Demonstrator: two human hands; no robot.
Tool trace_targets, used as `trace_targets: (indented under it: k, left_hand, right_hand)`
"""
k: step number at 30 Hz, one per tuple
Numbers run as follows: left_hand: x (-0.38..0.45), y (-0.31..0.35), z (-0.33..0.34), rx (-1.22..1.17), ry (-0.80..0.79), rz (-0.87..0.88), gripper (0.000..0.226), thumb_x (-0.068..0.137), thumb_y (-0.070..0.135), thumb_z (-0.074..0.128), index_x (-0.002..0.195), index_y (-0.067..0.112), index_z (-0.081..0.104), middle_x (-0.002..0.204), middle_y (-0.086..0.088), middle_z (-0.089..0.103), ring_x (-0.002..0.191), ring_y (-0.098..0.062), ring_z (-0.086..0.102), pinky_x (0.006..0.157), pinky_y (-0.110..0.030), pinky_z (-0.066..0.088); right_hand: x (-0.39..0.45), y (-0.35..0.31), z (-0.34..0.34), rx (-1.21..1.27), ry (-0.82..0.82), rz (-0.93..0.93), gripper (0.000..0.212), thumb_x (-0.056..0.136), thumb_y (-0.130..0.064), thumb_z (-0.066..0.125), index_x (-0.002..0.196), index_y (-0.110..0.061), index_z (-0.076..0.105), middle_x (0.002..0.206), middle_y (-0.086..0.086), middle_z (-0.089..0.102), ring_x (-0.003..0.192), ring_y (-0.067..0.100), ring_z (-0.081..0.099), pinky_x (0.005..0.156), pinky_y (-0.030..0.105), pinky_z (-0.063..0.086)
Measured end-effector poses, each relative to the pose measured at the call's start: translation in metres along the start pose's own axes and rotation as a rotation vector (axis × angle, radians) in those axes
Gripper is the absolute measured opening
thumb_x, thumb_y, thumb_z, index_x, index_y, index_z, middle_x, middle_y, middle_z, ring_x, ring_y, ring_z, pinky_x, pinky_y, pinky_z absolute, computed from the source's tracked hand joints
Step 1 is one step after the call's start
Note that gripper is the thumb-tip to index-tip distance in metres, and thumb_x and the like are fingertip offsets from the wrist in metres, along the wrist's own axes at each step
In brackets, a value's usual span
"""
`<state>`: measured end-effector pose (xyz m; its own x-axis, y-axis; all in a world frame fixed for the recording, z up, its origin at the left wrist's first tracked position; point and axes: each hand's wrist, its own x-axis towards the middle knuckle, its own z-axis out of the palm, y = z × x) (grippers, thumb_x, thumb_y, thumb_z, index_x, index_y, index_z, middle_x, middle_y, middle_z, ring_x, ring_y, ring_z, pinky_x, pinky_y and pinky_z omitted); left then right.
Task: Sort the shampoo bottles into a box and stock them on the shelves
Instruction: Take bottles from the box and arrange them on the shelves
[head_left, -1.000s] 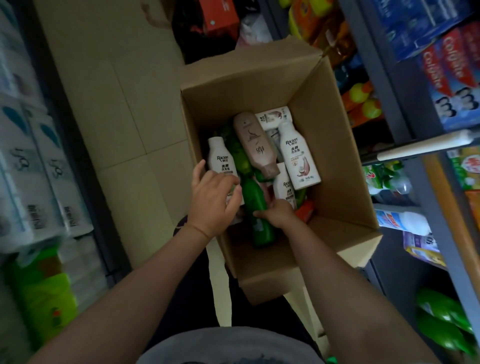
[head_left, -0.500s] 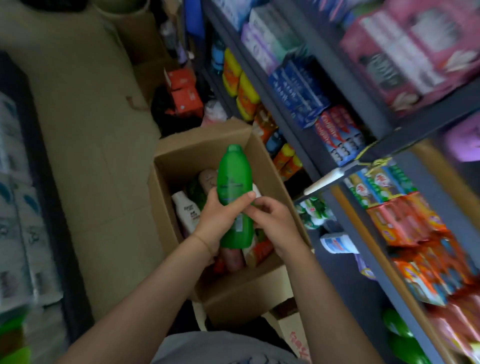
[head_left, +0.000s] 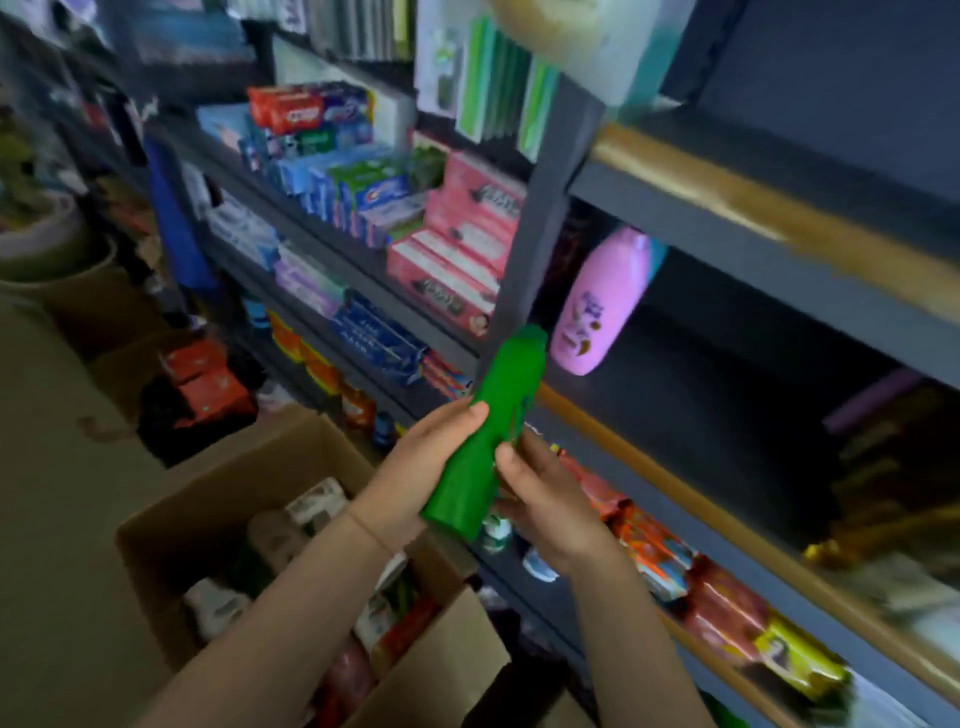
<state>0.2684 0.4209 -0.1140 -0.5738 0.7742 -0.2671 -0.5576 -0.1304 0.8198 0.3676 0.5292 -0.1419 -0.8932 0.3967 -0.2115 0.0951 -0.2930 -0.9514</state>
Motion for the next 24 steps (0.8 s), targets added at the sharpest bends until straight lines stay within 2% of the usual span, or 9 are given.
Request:
trace_targets:
  k: [2, 3, 5, 7, 11, 16, 19, 22, 24]
  left_hand:
    - [0.006, 0.002, 0.016, 0.113, 0.002, 0.092, 0.040, 0.089, 0.025, 0.060, 0.125, 0.009, 0.065, 0.112, -0.010, 0.074, 0.096, -0.019, 0.069, 0.081, -0.029, 0.058]
    - [0.009, 0.003, 0.022, 0.172, -0.015, 0.149, 0.038, 0.088, 0.024, 0.062, 0.123, 0.011, 0.067, 0.110, -0.007, 0.075, 0.097, -0.017, 0.070, 0.078, -0.026, 0.058]
    - [0.014, 0.008, 0.034, 0.285, -0.061, 0.256, 0.032, 0.085, 0.020, 0.066, 0.116, 0.015, 0.070, 0.105, 0.001, 0.077, 0.097, -0.012, 0.071, 0.078, -0.022, 0.056]
    - [0.023, 0.014, 0.044, 0.364, -0.110, 0.325, 0.029, 0.085, 0.007, 0.069, 0.114, 0.012, 0.070, 0.103, 0.003, 0.077, 0.097, -0.011, 0.071, 0.083, -0.023, 0.056]
    - [0.054, 0.023, 0.059, 0.460, -0.119, 0.394, 0.039, 0.082, -0.006, 0.071, 0.117, 0.011, 0.069, 0.107, 0.001, 0.075, 0.097, -0.014, 0.072, 0.090, -0.029, 0.056]
    - [0.088, 0.026, 0.066, 0.589, -0.046, 0.503, 0.038, 0.083, 0.000, 0.075, 0.112, 0.025, 0.070, 0.105, 0.008, 0.074, 0.098, -0.007, 0.071, 0.096, -0.031, 0.055]
    - [0.099, 0.024, 0.070, 0.631, -0.006, 0.552, 0.039, 0.088, 0.003, 0.072, 0.120, 0.025, 0.068, 0.111, 0.012, 0.072, 0.104, -0.002, 0.068, 0.099, -0.027, 0.053]
    - [0.103, 0.024, 0.070, 0.630, 0.042, 0.600, 0.038, 0.092, 0.005, 0.067, 0.126, 0.020, 0.067, 0.119, 0.006, 0.071, 0.110, -0.006, 0.066, 0.099, -0.026, 0.052]
    - [0.106, 0.024, 0.067, 0.625, 0.082, 0.651, 0.039, 0.092, 0.005, 0.067, 0.127, 0.024, 0.064, 0.119, 0.004, 0.070, 0.110, -0.008, 0.066, 0.098, -0.024, 0.052]
  right_hand:
    - [-0.006, -0.013, -0.016, -0.062, 0.093, -0.075, 0.050, 0.079, -0.038, 0.074, 0.124, -0.021, 0.058, 0.115, 0.005, 0.070, 0.103, 0.024, 0.068, 0.077, 0.044, 0.059]
    - [-0.009, -0.019, -0.023, -0.074, 0.146, -0.117, 0.054, 0.076, -0.036, 0.077, 0.123, -0.018, 0.058, 0.110, 0.005, 0.071, 0.096, 0.021, 0.068, 0.071, 0.037, 0.057]
    - [-0.014, -0.030, -0.035, -0.069, 0.261, -0.216, 0.052, 0.078, -0.018, 0.082, 0.122, -0.010, 0.056, 0.107, 0.009, 0.070, 0.088, 0.015, 0.068, 0.067, 0.024, 0.053]
    - [-0.015, -0.039, -0.043, -0.120, 0.362, -0.292, 0.050, 0.077, -0.003, 0.082, 0.119, -0.007, 0.056, 0.106, 0.010, 0.070, 0.085, 0.013, 0.068, 0.066, 0.020, 0.053]
    - [-0.004, -0.051, -0.061, -0.258, 0.518, -0.361, 0.045, 0.074, -0.014, 0.086, 0.111, -0.015, 0.061, 0.094, -0.003, 0.073, 0.078, 0.012, 0.068, 0.063, 0.025, 0.054]
    - [0.015, -0.062, -0.074, -0.382, 0.625, -0.380, 0.037, 0.080, -0.021, 0.082, 0.108, -0.018, 0.059, 0.088, 0.005, 0.068, 0.064, 0.021, 0.064, 0.047, 0.028, 0.051]
    - [0.023, -0.070, -0.072, -0.453, 0.679, -0.403, 0.038, 0.082, -0.019, 0.080, 0.111, -0.020, 0.054, 0.088, -0.001, 0.065, 0.073, 0.016, 0.066, 0.051, 0.029, 0.058]
    - [0.033, -0.074, -0.067, -0.504, 0.689, -0.441, 0.040, 0.083, -0.020, 0.079, 0.113, -0.021, 0.053, 0.088, -0.006, 0.063, 0.072, 0.017, 0.066, 0.052, 0.027, 0.057]
    - [0.040, -0.076, -0.065, -0.539, 0.704, -0.450, 0.043, 0.082, -0.022, 0.080, 0.117, -0.019, 0.053, 0.089, -0.007, 0.062, 0.074, 0.018, 0.066, 0.057, 0.033, 0.059]
